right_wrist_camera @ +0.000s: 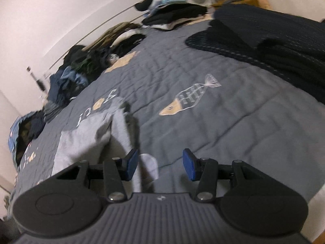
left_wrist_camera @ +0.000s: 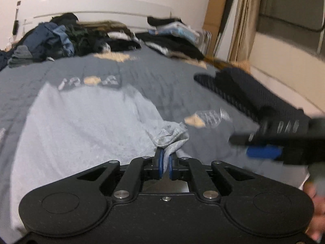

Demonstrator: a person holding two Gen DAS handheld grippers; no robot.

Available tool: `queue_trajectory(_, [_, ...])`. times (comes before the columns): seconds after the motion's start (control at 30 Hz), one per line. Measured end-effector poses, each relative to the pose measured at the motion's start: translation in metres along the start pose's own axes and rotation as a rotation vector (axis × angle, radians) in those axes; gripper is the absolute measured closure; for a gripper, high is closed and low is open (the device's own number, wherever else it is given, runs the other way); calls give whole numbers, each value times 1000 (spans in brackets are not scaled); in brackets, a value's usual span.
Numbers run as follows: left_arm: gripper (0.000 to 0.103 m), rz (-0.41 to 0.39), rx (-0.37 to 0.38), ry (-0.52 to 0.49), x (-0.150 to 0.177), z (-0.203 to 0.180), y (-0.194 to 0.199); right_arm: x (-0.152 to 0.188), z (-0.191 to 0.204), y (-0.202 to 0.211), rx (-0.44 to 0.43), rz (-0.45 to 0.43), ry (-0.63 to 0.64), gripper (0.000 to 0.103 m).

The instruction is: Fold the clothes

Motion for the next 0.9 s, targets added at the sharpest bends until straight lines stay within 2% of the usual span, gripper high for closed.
queue_trajectory(0.1, [97,-23,-7,12,3,3,5,1,-5,-1,1,4,3,56])
queue_trajectory(0.17, [97,-58,1,70,-6,7,11,1,-6,-2,2,5,7,56])
queue_trajectory(0.27, [97,-66,-5,28,-18,-1,11,1,-5,-2,3,6,12,56])
queue_trajectory(0.33, [97,-41,4,1,-13,-8,3,1,-5,-3,4,6,15,56])
queue_trajectory(0.57, [97,88,-2,-64,32,-10,-15,1,-5,-5,6,8,28,56])
queue_trajectory(0.6, [96,96,-1,-76,35,-10,-14,2,-3,-5,6,9,35,56])
queue_trajectory(0.67, [81,117,16,-97,39,-12,-6,4,0,-7,6,11,50,56])
queue_trajectory(0.83, [67,159,38,-265,48,-21,40,15,17,-9,-31,44,98,56])
queue_trajectory(0.9, [66,143,29,-311,46,-10,61,22,28,-7,-61,49,139,56])
Point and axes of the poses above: each gripper's, at about its wrist camera, not at the fingertips, and y roughly against the way its jaws point, z to its left, x to its underside, the point moved 10 cm from there along -y, roughly the way its jaws point, and after that the axes turned 14 degrees about x, right-handed, at the moved point
